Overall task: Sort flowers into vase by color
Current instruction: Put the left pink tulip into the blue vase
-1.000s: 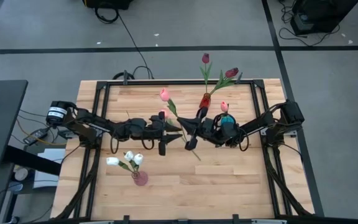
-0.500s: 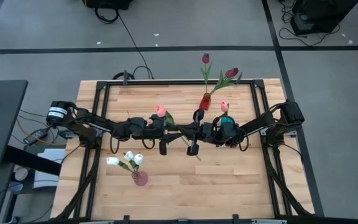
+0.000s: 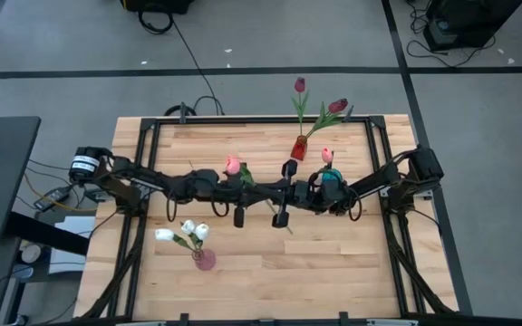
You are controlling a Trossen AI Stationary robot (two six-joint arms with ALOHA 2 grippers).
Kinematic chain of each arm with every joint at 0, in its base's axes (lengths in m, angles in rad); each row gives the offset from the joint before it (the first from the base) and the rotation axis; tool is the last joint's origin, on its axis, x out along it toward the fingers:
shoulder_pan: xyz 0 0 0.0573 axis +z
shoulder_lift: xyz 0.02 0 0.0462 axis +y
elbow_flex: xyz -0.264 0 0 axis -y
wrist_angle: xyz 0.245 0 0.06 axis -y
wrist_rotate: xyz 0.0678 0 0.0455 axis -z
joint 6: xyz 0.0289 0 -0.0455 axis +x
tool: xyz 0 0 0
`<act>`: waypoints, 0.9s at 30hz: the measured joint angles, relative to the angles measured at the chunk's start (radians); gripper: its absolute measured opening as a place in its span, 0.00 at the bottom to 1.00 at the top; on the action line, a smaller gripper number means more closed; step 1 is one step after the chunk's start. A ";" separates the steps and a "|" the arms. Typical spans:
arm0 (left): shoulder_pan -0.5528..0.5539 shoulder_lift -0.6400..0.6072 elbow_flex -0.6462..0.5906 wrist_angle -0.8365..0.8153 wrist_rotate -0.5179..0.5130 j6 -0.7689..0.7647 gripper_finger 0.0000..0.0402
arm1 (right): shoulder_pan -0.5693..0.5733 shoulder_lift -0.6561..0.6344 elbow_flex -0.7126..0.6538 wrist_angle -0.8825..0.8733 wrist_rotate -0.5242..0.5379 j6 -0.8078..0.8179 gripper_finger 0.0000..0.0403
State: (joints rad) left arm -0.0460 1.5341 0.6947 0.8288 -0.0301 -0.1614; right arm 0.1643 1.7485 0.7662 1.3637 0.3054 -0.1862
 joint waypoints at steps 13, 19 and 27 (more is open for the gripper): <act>0.015 -0.004 -0.001 -0.169 0.075 -0.027 0.01 | 0.060 -0.049 0.000 -0.251 0.161 0.103 0.24; 0.014 -0.004 -0.001 -0.276 0.104 -0.052 0.01 | 0.102 -0.050 0.000 -0.282 0.238 0.117 0.28; 0.014 -0.005 -0.001 -0.343 0.112 -0.060 0.02 | 0.110 -0.050 0.000 -0.288 0.301 0.113 0.27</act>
State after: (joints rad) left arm -0.0322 1.5295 0.6937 0.4856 0.0818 -0.2218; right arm 0.2746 1.6985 0.7662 1.0754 0.6061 -0.0735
